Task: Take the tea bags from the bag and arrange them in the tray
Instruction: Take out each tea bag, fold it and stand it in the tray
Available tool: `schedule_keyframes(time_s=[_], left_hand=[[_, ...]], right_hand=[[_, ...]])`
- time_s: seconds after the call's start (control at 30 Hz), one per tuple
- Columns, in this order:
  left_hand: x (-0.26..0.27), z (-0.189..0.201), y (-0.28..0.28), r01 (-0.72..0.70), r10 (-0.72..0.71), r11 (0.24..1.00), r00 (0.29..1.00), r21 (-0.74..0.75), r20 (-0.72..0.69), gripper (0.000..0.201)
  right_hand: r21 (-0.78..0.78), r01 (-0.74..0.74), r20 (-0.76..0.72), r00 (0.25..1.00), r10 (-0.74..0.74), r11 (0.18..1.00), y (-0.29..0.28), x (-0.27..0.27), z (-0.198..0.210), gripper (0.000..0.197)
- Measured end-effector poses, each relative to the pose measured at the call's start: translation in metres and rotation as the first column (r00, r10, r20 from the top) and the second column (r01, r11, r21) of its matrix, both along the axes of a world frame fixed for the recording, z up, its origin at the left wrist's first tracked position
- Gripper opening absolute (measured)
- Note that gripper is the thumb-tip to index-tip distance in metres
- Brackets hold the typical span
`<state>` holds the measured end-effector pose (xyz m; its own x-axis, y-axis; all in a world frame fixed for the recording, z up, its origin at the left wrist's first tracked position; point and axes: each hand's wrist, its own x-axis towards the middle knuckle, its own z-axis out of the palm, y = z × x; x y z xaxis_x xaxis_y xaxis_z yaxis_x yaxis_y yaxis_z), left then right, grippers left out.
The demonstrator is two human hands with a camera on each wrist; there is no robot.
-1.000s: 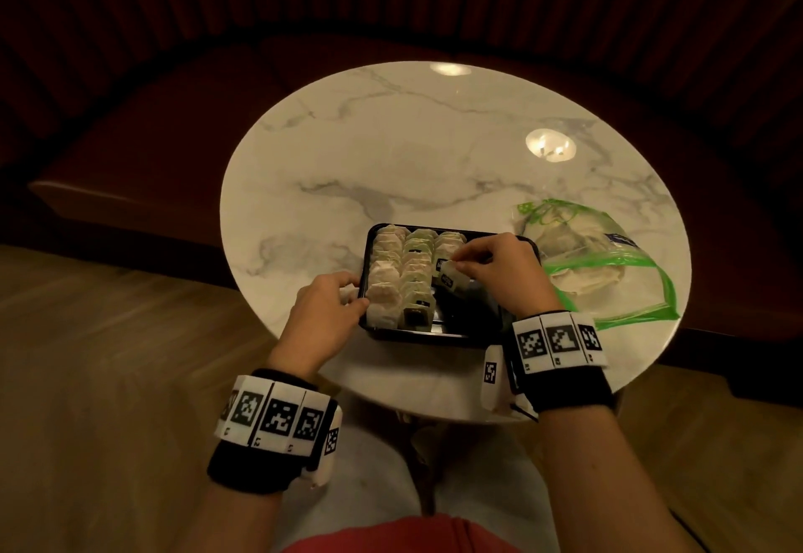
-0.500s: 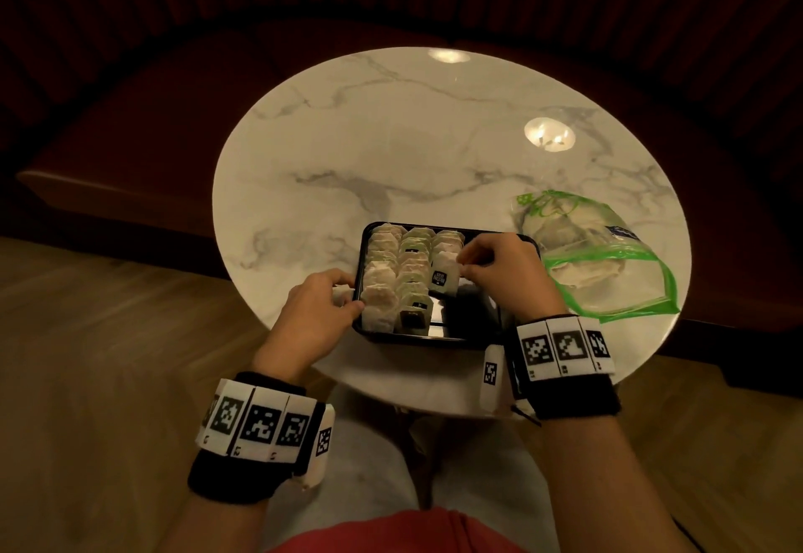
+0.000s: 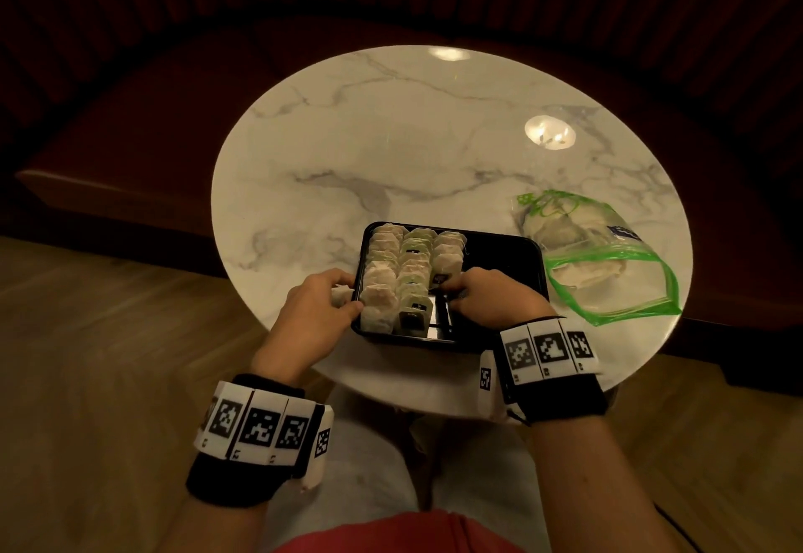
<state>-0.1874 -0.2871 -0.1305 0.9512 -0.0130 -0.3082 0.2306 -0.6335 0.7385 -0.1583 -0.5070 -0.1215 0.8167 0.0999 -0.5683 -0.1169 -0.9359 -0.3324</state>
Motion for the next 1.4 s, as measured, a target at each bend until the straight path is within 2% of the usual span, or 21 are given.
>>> schedule_keyframes(time_s=[0.23, 0.4, 0.47, 0.57, 0.63, 0.7, 0.77, 0.83, 0.9, 1.0, 1.13, 1.3, 1.4], left_hand=[[0.001, -0.003, 0.001, -0.009, 0.009, 1.0, 1.0, -0.018, -0.001, 0.027], [0.001, 0.0, 0.004, -0.042, 0.042, 0.997, 0.999, -0.061, 0.004, 0.036], [0.002, 0.005, 0.005, -0.059, 0.063, 0.992, 0.997, -0.108, 0.034, 0.035], [0.003, 0.018, 0.001, -0.093, 0.117, 0.957, 0.99, -0.273, 0.072, 0.03], [0.005, 0.028, -0.009, -0.172, 0.189, 0.866, 0.982, -0.47, -0.011, 0.044], [0.006, 0.038, -0.018, -0.278, 0.227, 0.67, 0.96, -0.688, -0.167, 0.056], [0.002, 0.046, -0.025, -0.318, 0.181, 0.494, 0.948, -0.809, -0.261, 0.064], [-0.002, 0.046, -0.028, -0.309, 0.117, 0.419, 0.951, -0.854, -0.287, 0.072], [-0.004, 0.046, -0.03, -0.287, 0.061, 0.377, 0.956, -0.881, -0.286, 0.079], [-0.005, 0.047, -0.032, -0.269, 0.031, 0.364, 0.96, -0.892, -0.278, 0.08], [-0.008, 0.05, -0.03, -0.219, 0.002, 0.425, 0.971, -0.879, -0.241, 0.075], [-0.008, 0.051, -0.03, -0.214, -0.011, 0.46, 0.969, -0.862, -0.247, 0.074], [-0.007, 0.05, -0.029, -0.239, 0.011, 0.465, 0.964, -0.852, -0.265, 0.07]], right_hand=[[0.038, -0.03, 0.019, 0.999, 0.029, 0.999, -0.001, -0.002, 0.003, 0.037], [0.209, 0.025, 0.117, 0.992, -0.05, 0.978, -0.008, -0.005, 0.016, 0.027], [0.282, 0.049, 0.185, 0.977, -0.104, 0.958, -0.011, -0.007, 0.022, 0.023], [0.41, 0.059, 0.285, 0.94, -0.189, 0.91, -0.012, -0.008, 0.033, 0.018], [0.499, 0.048, 0.301, 0.927, -0.225, 0.865, -0.008, -0.009, 0.045, 0.017], [0.563, 0.017, 0.3, 0.927, -0.223, 0.826, 0.0, -0.011, 0.057, 0.015], [0.602, -0.032, 0.318, 0.926, -0.202, 0.798, 0.01, -0.013, 0.067, 0.014], [0.613, -0.084, 0.346, 0.922, -0.171, 0.786, 0.02, -0.015, 0.072, 0.013], [0.604, -0.118, 0.369, 0.918, -0.146, 0.788, 0.029, -0.018, 0.073, 0.014], [0.574, -0.132, 0.396, 0.909, -0.133, 0.808, 0.035, -0.019, 0.068, 0.021], [0.553, -0.13, 0.401, 0.907, -0.126, 0.823, 0.035, -0.018, 0.065, 0.025], [0.612, -0.121, 0.388, 0.907, -0.163, 0.782, 0.035, -0.017, 0.062, 0.011], [0.695, -0.087, 0.363, 0.899, -0.244, 0.714, 0.032, -0.017, 0.062, 0.005]])
